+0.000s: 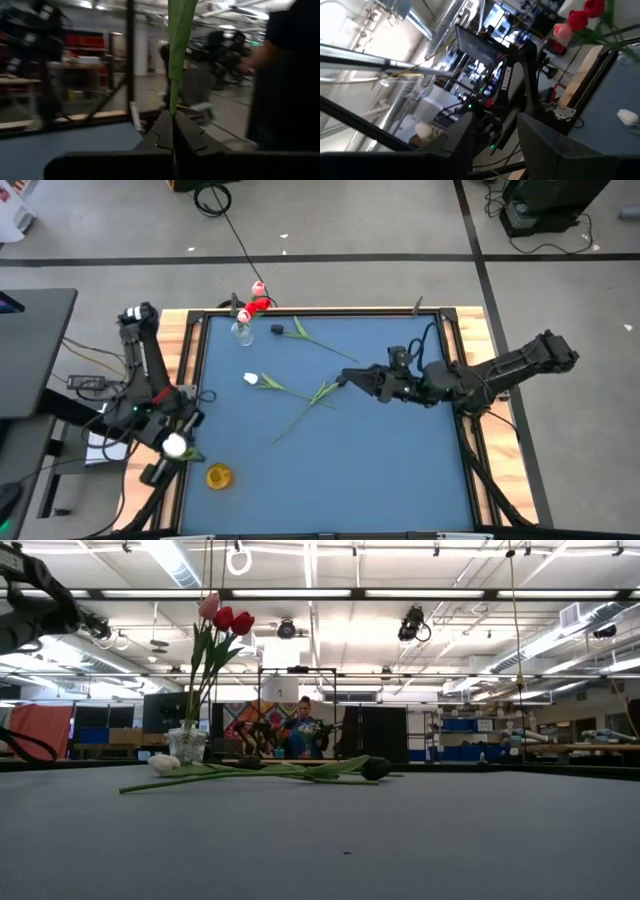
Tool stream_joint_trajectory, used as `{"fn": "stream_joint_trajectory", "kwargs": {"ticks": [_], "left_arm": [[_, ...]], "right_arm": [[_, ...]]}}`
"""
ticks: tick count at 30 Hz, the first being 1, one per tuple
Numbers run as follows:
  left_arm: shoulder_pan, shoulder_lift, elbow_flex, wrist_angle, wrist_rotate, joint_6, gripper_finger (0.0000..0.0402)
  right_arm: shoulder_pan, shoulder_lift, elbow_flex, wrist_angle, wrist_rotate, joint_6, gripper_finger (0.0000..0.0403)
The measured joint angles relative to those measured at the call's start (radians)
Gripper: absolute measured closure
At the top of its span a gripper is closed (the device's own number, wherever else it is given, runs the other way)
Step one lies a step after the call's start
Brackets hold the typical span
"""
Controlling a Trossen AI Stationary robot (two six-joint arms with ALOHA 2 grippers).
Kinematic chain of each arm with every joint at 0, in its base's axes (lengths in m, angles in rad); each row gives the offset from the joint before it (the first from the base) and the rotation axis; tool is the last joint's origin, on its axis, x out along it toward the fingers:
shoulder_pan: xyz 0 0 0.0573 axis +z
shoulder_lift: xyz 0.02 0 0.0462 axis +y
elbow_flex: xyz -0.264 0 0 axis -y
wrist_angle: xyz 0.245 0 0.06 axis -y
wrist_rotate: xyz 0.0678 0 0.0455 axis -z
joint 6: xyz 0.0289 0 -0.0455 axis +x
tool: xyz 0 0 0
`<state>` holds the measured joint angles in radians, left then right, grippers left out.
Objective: Sort flowers into vase by color
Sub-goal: Put the right white flower into the yellow vase
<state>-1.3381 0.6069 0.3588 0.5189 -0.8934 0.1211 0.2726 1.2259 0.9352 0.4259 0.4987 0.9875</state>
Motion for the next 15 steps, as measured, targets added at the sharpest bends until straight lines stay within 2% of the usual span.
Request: {"fn": "stream_joint_trajectory", "kwargs": {"ticks": [8, 11, 15], "left_arm": [[-0.041, 0.001, 0.000, -0.212, 0.017, -0.164, 0.0400], [-0.041, 0.001, -0.001, -0.275, 0.025, -0.227, 0.0399], [-0.041, 0.001, -0.001, -0.298, 0.035, -0.239, 0.0399]], "right_arm": [[0.087, 0.000, 0.000, -0.001, 0.179, 0.003, 0.0243], [0.102, 0.000, 0.000, -0.001, 0.201, 0.004, 0.0243], [0.112, 0.000, 0.000, -0.001, 0.219, 0.007, 0.0243]]}}
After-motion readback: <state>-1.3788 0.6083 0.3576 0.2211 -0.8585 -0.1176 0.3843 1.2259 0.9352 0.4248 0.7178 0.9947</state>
